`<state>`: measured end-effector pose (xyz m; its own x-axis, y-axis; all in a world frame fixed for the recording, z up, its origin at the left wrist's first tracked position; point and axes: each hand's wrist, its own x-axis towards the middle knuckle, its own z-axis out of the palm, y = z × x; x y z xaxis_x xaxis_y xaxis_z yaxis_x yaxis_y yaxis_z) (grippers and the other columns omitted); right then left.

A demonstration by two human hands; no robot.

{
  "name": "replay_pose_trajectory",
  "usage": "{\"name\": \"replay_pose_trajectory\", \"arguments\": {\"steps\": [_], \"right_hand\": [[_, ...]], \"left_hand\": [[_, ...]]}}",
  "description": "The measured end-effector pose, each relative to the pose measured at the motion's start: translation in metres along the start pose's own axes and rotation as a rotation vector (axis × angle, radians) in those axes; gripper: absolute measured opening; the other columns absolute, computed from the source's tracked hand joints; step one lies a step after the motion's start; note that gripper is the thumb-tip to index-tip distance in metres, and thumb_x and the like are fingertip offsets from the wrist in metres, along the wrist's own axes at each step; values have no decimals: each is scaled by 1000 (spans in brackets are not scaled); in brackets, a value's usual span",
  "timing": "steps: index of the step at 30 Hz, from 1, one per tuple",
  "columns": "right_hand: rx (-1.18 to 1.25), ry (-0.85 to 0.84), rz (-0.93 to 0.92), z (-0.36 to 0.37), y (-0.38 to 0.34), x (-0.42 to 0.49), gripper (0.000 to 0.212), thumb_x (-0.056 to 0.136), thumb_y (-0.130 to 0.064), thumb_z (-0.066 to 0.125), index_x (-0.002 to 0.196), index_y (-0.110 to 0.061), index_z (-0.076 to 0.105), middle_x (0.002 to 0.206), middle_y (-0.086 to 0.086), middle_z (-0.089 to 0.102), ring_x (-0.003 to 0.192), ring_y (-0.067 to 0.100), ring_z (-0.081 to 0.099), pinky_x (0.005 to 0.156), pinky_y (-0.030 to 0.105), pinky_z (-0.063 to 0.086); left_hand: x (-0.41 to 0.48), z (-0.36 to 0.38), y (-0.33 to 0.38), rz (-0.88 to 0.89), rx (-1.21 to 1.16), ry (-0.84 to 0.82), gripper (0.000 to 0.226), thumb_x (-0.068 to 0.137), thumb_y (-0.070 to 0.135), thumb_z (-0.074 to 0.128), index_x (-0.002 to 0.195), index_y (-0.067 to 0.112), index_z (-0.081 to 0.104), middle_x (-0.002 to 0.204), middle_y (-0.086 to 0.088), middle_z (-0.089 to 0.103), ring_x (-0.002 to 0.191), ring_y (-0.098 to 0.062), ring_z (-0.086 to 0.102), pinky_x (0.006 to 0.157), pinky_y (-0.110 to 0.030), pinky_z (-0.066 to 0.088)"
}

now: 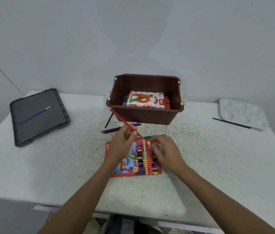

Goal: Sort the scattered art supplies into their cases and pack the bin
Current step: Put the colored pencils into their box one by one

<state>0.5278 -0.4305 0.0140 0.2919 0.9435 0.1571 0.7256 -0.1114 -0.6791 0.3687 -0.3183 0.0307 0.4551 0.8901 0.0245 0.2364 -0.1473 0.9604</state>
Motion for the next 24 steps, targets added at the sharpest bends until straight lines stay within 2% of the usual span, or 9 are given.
{"name": "replay_pose_trajectory", "arguments": {"steps": [4, 11, 13, 16, 17, 21, 24], "right_hand": [[-14, 48, -57, -3, -6, 3, 26, 97, -24, 59, 121, -17, 65, 105, -3, 61, 101, 14, 52, 86, 29, 41], [-80, 37, -123, -2, -5, 2, 19, 96, -18, 60, 113, -15, 69, 98, -4, 62, 90, 10, 54, 77, 20, 39], [-99, 13, -128, -6, -1, 1, 21, 97, -18, 59, 115, -16, 69, 98, -3, 64, 90, 10, 53, 77, 16, 37], [-161, 2, -120, -19, 14, -2, 21, 94, -13, 62, 113, -11, 71, 95, 0, 66, 86, 11, 52, 74, 16, 39], [-196, 1, -121, -24, 21, -3, 20, 93, -11, 63, 111, -9, 71, 92, 1, 67, 83, 12, 52, 71, 17, 38], [-375, -3, -118, -50, 59, -10, 14, 91, -11, 65, 102, -8, 73, 84, 3, 64, 72, 19, 52, 63, 27, 40], [-498, 10, -106, -71, 83, -14, 12, 88, -8, 68, 98, -6, 73, 80, 6, 62, 67, 25, 52, 56, 34, 47]], "left_hand": [[-9, 6, 4, -43, -101, -49, 12, 91, 9, 67, 103, 9, 69, 93, 2, 75, 90, -8, 71, 82, -21, 55], [-19, 10, 6, -20, -165, -100, 13, 89, 0, 67, 102, 0, 69, 94, -5, 75, 85, -6, 72, 72, -14, 52], [-20, 6, 4, -48, -199, -85, 12, 90, 4, 67, 101, 2, 70, 94, -5, 75, 89, -11, 72, 74, -20, 55], [-19, -9, -5, -147, -305, 17, 9, 92, 11, 67, 100, 7, 69, 95, -11, 75, 90, -30, 73, 78, -41, 60], [-18, -15, -10, -160, -298, 54, 9, 93, 14, 66, 100, 9, 68, 95, -10, 75, 89, -31, 73, 77, -44, 60], [-16, -37, -39, -24, 111, 148, 7, 94, 20, 64, 100, 23, 66, 99, 5, 71, 89, -11, 69, 77, -36, 60], [-18, -45, -63, 113, 413, 141, 17, 91, 16, 66, 107, 21, 64, 113, 3, 62, 102, -9, 58, 83, -35, 56]]}}
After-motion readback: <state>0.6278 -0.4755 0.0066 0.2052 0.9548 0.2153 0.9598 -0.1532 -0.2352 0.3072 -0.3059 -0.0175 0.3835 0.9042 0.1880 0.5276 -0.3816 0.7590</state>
